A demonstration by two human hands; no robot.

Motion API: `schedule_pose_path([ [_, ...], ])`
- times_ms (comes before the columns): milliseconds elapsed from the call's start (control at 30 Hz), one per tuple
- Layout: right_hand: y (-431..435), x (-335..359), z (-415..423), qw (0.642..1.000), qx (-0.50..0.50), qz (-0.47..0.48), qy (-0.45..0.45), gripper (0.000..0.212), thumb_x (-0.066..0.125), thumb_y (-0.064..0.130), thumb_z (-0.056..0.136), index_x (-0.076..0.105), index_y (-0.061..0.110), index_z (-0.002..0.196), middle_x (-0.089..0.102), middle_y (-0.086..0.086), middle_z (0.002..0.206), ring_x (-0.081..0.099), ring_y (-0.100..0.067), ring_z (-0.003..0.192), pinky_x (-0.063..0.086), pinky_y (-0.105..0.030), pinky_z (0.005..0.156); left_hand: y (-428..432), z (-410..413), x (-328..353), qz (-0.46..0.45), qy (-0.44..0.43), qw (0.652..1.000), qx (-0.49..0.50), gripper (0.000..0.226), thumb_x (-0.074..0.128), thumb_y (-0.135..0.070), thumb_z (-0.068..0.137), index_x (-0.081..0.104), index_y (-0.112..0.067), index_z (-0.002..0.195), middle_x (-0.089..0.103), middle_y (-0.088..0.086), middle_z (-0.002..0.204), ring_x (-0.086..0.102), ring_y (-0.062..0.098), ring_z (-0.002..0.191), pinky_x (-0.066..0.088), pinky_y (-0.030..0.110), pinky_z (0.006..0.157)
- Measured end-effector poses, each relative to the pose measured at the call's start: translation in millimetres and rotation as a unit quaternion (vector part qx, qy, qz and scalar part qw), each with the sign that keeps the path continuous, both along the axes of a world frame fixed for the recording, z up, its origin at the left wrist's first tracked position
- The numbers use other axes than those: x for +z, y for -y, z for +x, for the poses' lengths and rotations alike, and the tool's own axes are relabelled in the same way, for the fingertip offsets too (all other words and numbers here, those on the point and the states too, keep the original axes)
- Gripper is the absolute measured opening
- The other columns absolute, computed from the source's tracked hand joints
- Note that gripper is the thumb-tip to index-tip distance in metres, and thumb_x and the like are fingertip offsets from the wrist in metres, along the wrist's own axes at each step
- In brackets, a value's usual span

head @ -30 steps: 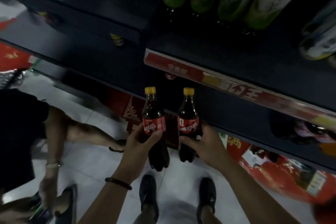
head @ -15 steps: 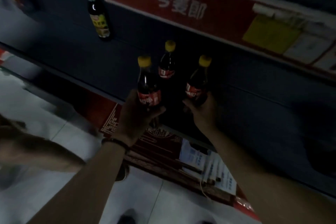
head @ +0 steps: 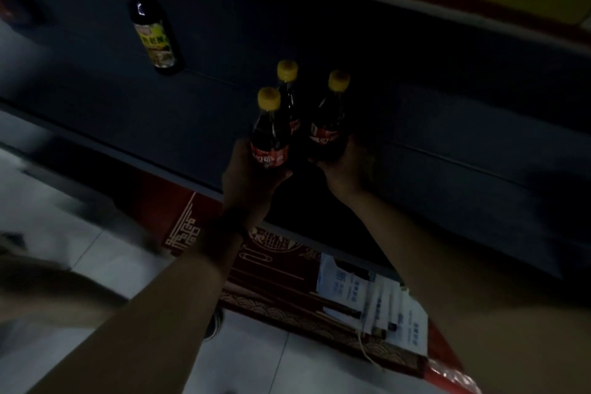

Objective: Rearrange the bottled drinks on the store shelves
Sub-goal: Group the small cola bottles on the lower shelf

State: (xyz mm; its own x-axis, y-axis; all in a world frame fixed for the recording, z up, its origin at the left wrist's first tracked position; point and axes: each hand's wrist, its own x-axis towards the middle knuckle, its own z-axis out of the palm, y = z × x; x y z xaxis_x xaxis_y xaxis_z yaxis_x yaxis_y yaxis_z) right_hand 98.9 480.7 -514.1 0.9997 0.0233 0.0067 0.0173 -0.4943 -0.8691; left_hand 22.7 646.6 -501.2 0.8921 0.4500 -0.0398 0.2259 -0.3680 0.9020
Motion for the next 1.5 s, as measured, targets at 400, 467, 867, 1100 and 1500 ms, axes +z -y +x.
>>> schedule_pose_path([
  [400,-5.6,3.0,-4.4,0.994,0.049,-0.089,-0.036,0.064,0.075,0.039,0.097,0.051,0.015,0.151,0.059,-0.007,0.149,0.055,-0.025,0.137,0.034,-0.020,0.097,5.3,1.4,-10.4,0.022,-0.014,0.999,0.023,0.064,0.086,-0.031,0.084,0.053,-0.025,0.139,0.061,-0.016,0.116,0.062,0.009,0.111,0.049,0.021,0.081],
  [467,-3.5,0.3,-3.1,0.995,0.054,-0.076,-0.044,0.062,0.076,0.034,0.097,0.052,0.015,0.151,0.060,-0.006,0.147,0.057,-0.020,0.132,0.037,-0.013,0.093,5.8,1.8,-10.9,0.021,-0.016,0.999,0.023,0.064,0.085,-0.029,0.085,0.053,-0.024,0.140,0.059,-0.018,0.114,0.059,0.006,0.109,0.045,0.016,0.078],
  [867,-7.3,-33.7,3.3,0.998,0.035,0.029,-0.049,0.100,0.085,0.057,0.066,0.045,0.027,0.153,0.057,0.000,0.152,0.054,-0.022,0.142,0.047,-0.049,0.117,1.2,5.2,-15.9,0.027,-0.045,0.999,-0.005,0.068,0.085,-0.029,0.086,0.051,-0.024,0.145,0.063,-0.012,0.130,0.059,0.009,0.117,0.047,0.024,0.090],
  [1100,1.5,16.5,-72.2,0.990,0.043,0.015,-0.130,0.073,0.078,0.042,0.081,0.048,0.024,0.145,0.065,-0.003,0.139,0.062,-0.020,0.129,0.053,-0.046,0.110,-6.9,-5.2,-14.6,0.055,-0.145,0.988,-0.009,0.059,0.072,-0.054,0.081,0.059,-0.018,0.127,0.073,0.010,0.115,0.073,0.034,0.100,0.066,0.049,0.076],
  [1500,76.8,305.9,-242.4,0.969,0.130,-0.172,-0.117,0.010,0.065,0.035,0.102,0.070,0.032,0.110,0.073,0.013,0.102,0.067,-0.003,0.092,0.060,-0.035,0.086,54.1,-181.8,237.9,0.184,-0.158,0.929,-0.281,0.010,0.061,-0.020,0.100,0.070,-0.020,0.104,0.072,-0.004,0.095,0.068,0.013,0.082,0.060,0.033,0.073],
])
